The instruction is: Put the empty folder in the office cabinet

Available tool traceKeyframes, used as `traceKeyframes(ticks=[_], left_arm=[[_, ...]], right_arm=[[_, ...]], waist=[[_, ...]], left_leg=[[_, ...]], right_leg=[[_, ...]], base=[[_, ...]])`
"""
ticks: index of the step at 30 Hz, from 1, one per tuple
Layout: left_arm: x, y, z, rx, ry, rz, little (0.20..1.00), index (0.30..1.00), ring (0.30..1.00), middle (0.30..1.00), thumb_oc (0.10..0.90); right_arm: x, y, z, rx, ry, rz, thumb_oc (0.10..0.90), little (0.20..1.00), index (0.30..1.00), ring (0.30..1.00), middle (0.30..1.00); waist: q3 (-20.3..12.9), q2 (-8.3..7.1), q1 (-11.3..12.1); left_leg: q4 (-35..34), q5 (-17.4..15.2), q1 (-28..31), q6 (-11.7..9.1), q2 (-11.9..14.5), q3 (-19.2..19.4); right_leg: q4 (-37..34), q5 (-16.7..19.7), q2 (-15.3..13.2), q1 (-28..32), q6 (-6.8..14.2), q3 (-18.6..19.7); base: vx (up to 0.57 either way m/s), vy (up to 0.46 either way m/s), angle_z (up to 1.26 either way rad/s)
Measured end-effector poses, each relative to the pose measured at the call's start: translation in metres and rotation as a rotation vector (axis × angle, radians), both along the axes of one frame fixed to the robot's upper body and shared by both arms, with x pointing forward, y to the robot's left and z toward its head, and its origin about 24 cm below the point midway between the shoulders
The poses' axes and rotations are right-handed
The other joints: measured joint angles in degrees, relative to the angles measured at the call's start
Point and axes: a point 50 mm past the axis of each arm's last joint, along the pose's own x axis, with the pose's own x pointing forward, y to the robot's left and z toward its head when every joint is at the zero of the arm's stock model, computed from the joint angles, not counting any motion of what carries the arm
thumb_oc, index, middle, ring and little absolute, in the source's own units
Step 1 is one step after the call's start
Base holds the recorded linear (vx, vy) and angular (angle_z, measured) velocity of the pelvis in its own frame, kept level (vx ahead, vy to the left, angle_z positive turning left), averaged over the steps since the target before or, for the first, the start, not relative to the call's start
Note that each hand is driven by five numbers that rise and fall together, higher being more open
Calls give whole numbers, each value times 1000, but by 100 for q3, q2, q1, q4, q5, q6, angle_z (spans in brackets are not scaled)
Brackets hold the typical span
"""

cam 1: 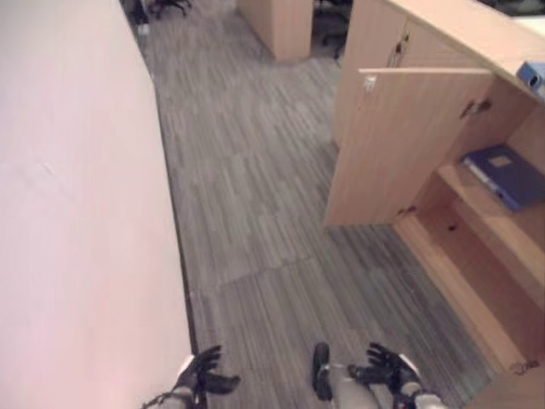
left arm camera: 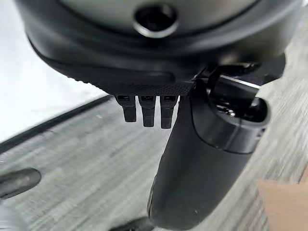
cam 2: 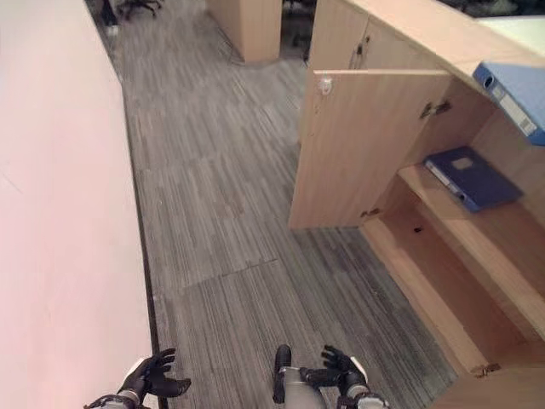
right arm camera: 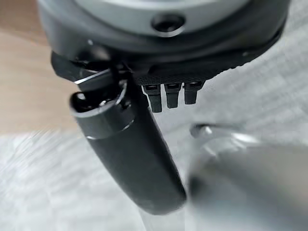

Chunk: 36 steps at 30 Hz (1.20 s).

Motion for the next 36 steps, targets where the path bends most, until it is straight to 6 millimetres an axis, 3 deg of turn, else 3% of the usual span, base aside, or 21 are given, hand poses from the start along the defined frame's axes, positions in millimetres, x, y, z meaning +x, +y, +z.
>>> traceKeyframes(ticks=[4,6,8,11,12,14,15,16,17,18,20,21,22,24,26,28,29,30,31,34,36], left_arm=[[25,-8,9,-15,-73,-44,900,900,900,900,800],[29,-15,9,-30,-82,-58,900,900,900,900,800],[31,-24,9,-40,-81,-98,900,900,900,900,800],[13,-25,0,-49,-21,-88,900,900,900,900,800],[9,-25,-3,-50,-3,-86,900,900,900,900,800],[3,-27,-8,-49,42,-99,900,900,900,900,800],[2,-28,-9,-52,43,-103,900,900,900,900,800],[6,-29,-8,-53,36,-108,900,900,900,900,800],[8,-30,-7,-54,28,-109,900,900,900,900,800],[14,-31,-5,-53,12,-117,900,900,900,900,800],[23,-30,-1,-44,-11,-134,900,900,900,900,800],[30,-29,4,-39,-42,-147,900,900,900,900,800],[30,-30,4,-40,-45,-148,900,900,900,900,800],[23,-32,0,-42,-13,-155,900,900,900,900,800],[17,-35,-5,-46,14,-159,900,900,900,900,800],[9,-40,-9,-63,38,-145,900,900,900,900,800],[5,-41,-11,-67,48,-140,900,900,900,900,800],[0,-39,-13,-67,57,-118,900,900,900,900,800],[6,-36,-10,-54,38,-106,900,900,900,900,800],[15,-18,-5,-1,19,-100,900,900,900,900,800],[15,-13,-6,25,41,-105,900,900,900,900,800]], right_arm=[[11,-9,7,-26,-31,4,800,900,900,900,900],[9,-13,9,-38,-38,6,800,900,900,900,900],[-3,-17,5,-37,-8,-8,800,900,900,900,900],[-17,-17,-1,-31,42,3,800,900,900,900,900],[-18,-17,-1,-30,48,8,800,900,900,900,900],[-26,-17,-3,-28,68,12,800,900,900,900,900],[-27,-16,-4,-28,73,17,800,900,900,900,900],[-25,-16,-3,-30,68,22,800,900,900,900,900],[-21,-16,-2,-32,59,25,800,900,900,900,900],[-13,-15,1,-30,37,26,800,900,900,900,900],[-7,-11,1,-20,29,19,800,900,900,900,900],[-7,-7,0,-9,28,24,800,900,900,900,900],[-4,-7,1,-8,18,28,800,900,900,900,900],[2,-10,5,-24,1,40,800,900,900,900,900],[5,-10,6,-38,2,64,800,900,900,900,900],[7,-23,11,-77,2,75,800,900,900,900,900],[4,-24,10,-81,10,78,800,900,900,900,900],[5,-21,9,-80,14,73,800,900,900,900,900],[0,-14,5,-58,24,89,800,900,900,900,900],[-19,9,-9,18,83,93,800,900,900,900,900],[-20,19,-12,47,84,93,800,900,900,900,900]], waist=[[38,75,-101],[26,224,-258],[-60,389,-443],[-93,608,-419],[-79,588,-445],[-59,526,-463],[-26,426,-480],[-2,315,-555],[12,249,-540],[38,118,-516],[176,-98,-404],[218,-359,-297],[221,-389,-236],[193,-249,-81],[231,-149,-26],[256,224,144],[252,358,211],[249,423,371],[267,372,298],[305,20,220],[310,13,102]], left_leg=[[183,196,284,-169,7,207],[478,218,353,-196,41,40],[908,322,102,-379,70,-179],[1881,562,-294,-645,49,-255],[2104,689,-370,-553,27,-267],[3132,1408,-741,-580,-22,-319],[3356,1484,-765,-546,-27,-312],[3495,2038,-841,-504,-95,-304],[3670,2261,-926,-435,-128,-275],[3941,1898,-1118,-246,-173,-211],[3665,1086,-1239,39,-246,-89],[3134,872,-1480,73,-300,-87],[2844,851,-1632,26,-288,-120],[947,974,-1881,-227,-162,-718],[-5,1236,-2073,-277,-309,-1431],[-219,1272,-2344,-279,-490,-2208],[-176,1187,-2347,-235,-521,-2303],[127,1622,-2309,-87,-698,-2004],[176,1529,-2259,87,-808,-1859],[-11,1591,-1855,517,-1141,-1418],[-120,1636,-1701,660,-1218,-1212]], right_leg=[[499,-556,-67,239,0,-351],[594,-1037,-239,470,192,-551],[493,-1109,-315,587,281,-616],[145,-944,-170,782,15,-464],[94,-988,-119,858,-40,-388],[-142,-968,-98,1223,-127,-173],[-200,-998,-85,1335,-168,-108],[-314,-1141,-42,1507,-216,136],[-392,-1135,-53,1567,-220,269],[-633,-1057,-62,1730,-250,473],[-961,-958,-168,2092,-266,807],[-1222,-805,-314,2323,-135,1016],[-1362,-792,-319,2412,-127,1129],[-1769,-637,-283,2681,46,1591],[-1930,-731,-319,2810,190,1990],[-1921,-886,-360,2795,439,2708],[-1948,-918,-357,2795,491,2994],[-1892,-961,-487,2767,789,3274],[-1710,-1062,-459,2772,960,3159],[-1582,-1133,-442,3029,868,3071],[-1502,-1086,-559,3024,993,3179]], base=[[385,-110,2],[281,-169,20],[280,-240,33],[246,-222,-28],[277,-227,-50],[261,-172,-39],[307,-169,-38],[312,-142,-43],[457,-88,-66],[359,-32,-66],[329,59,-63],[418,121,-69],[436,126,-113],[521,136,-124],[438,64,-115],[262,86,-177],[224,209,-221],[233,251,-184],[236,251,-143],[200,193,-70],[172,214,-62]])
